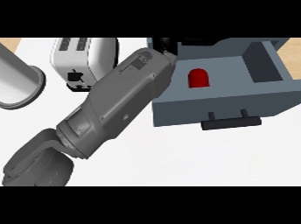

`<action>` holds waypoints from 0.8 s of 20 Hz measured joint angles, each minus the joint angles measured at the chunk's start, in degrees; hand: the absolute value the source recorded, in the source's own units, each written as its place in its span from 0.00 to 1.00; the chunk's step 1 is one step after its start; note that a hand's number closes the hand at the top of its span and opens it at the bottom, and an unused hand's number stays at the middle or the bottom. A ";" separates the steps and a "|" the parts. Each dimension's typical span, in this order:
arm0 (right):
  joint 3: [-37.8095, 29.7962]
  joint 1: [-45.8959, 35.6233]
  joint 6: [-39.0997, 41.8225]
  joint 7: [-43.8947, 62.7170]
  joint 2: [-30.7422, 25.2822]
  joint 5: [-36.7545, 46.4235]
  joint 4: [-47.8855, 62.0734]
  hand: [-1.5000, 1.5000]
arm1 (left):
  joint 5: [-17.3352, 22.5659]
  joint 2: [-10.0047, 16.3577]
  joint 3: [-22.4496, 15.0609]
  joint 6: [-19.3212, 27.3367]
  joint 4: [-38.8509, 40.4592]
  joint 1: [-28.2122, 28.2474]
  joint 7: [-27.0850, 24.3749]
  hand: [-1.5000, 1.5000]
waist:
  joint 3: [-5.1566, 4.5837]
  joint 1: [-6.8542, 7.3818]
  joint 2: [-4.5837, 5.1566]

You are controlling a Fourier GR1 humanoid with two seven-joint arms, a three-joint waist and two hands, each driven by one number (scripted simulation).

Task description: Pick up the can, place it into the drawer and close the drawer

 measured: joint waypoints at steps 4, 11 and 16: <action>2.88 -3.37 0.20 -2.15 -0.59 6.51 -1.36 0.00 | 0.93 -0.01 -0.01 -0.11 -0.46 -0.76 -1.58 0.00 | -0.03 0.96 0.03; 11.01 -9.88 -0.82 -3.88 -1.27 24.32 -2.40 0.00 | 2.01 -0.01 -0.16 0.48 -1.04 -1.99 -2.66 0.00 | -0.06 2.86 -0.11; 19.11 -14.38 -3.07 -5.70 -1.45 38.97 0.63 0.00 | 2.69 0.00 0.55 0.20 -0.96 -2.38 -2.06 0.00 | -0.08 3.99 -0.26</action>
